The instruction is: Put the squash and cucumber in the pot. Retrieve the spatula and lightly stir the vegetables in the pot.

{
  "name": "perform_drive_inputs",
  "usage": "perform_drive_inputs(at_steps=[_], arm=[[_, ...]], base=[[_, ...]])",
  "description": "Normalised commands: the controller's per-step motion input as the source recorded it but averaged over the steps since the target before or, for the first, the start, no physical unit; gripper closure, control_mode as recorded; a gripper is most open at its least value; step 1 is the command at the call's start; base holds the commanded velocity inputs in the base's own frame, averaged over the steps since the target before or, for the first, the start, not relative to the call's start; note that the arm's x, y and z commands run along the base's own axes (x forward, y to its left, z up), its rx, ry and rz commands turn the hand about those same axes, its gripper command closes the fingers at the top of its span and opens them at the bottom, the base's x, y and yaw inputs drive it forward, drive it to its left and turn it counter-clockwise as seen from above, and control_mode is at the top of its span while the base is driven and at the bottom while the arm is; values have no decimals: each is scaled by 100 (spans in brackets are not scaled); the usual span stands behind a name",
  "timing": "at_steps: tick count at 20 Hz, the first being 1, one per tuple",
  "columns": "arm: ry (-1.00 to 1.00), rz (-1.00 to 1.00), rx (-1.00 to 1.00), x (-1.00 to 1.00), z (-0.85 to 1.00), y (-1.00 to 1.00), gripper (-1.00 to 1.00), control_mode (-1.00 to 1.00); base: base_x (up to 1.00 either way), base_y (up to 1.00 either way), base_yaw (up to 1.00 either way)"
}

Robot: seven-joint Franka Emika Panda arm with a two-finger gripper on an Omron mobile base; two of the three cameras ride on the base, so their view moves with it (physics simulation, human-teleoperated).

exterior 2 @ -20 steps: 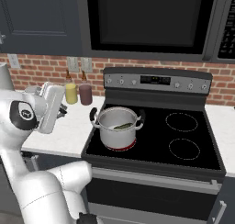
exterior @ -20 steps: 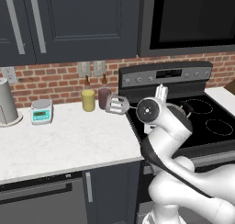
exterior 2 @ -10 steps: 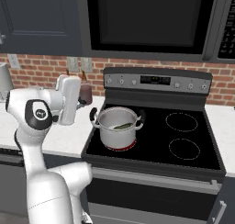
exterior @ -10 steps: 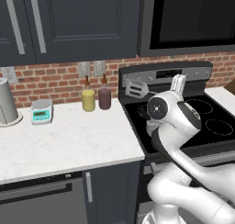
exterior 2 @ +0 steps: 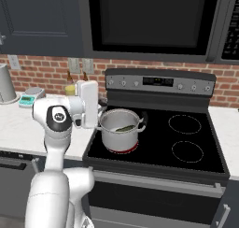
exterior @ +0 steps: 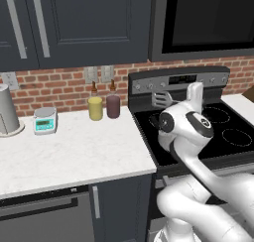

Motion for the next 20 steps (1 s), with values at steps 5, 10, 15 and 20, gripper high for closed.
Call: perform_drive_inputs(at_steps=[5,10,15,20], arm=[[49,13,-50,-26,20,-57,100,-100],[37,7,-33,-28,63,-48,100,-100],[17,0,-6,-24,100,-41,100,-100],[20,0,-2,-42,99,-15,100,-100]], base=[[0,0,0],[0,0,0],[0,0,0],[0,0,0]])
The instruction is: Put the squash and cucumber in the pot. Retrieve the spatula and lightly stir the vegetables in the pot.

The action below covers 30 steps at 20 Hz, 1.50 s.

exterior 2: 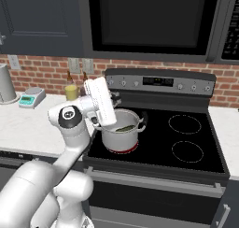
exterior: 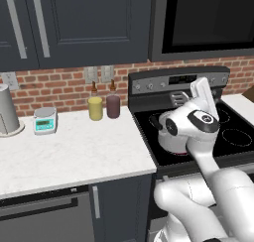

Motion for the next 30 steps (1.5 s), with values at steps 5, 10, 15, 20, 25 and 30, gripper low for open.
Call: perform_drive_inputs(at_steps=[5,10,15,20,25,30], arm=[[57,0,0,-21,93,-8,100,-100],[64,0,0,-18,92,-11,100,-100],[60,0,-2,-34,88,-21,100,-100],[46,0,-9,-55,70,-31,100,-100],[44,0,-7,-53,69,-22,100,-100],[37,0,-3,-48,81,-1,100,-100]], base=[[0,0,0],[0,0,0],[0,0,0],[0,0,0],[0,0,0],[0,0,0]])
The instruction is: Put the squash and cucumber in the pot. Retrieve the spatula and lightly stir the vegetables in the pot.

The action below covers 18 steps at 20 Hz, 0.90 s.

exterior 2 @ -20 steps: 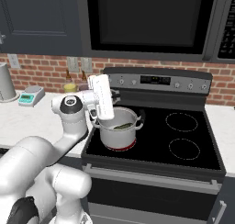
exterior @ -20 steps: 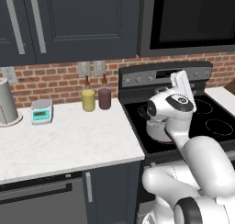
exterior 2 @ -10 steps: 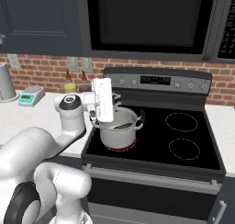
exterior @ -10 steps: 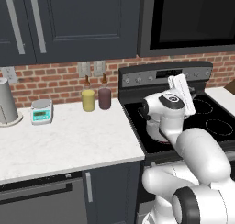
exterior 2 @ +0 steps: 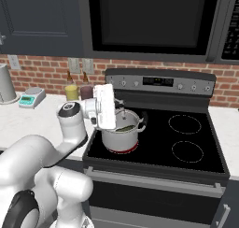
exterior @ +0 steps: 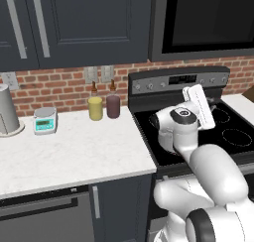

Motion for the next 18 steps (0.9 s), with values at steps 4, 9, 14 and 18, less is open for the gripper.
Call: perform_drive_inputs(at_steps=[4,9,14,18], arm=[[12,0,2,-62,100,-2,100,-100],[14,0,9,-61,100,-2,100,-100],[32,0,14,-49,100,-1,100,-100],[45,0,16,-44,100,0,100,-100]], base=[[0,0,0],[0,0,0],[0,0,0],[0,0,0]])
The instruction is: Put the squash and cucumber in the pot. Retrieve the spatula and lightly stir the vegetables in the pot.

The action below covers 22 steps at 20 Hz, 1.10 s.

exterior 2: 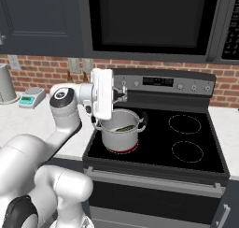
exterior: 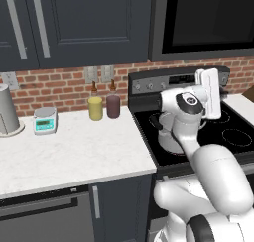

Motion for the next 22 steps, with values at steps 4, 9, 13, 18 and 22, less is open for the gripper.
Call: perform_drive_inputs(at_steps=[4,9,13,18,22], arm=[[62,0,15,-33,93,0,100,-100],[76,5,12,-24,54,0,100,-100],[78,5,2,-22,2,0,100,-100],[73,0,0,-14,21,0,100,-100],[76,6,4,0,30,4,100,-100]], base=[[0,0,0],[0,0,0],[0,0,0],[0,0,0],[0,0,0]])
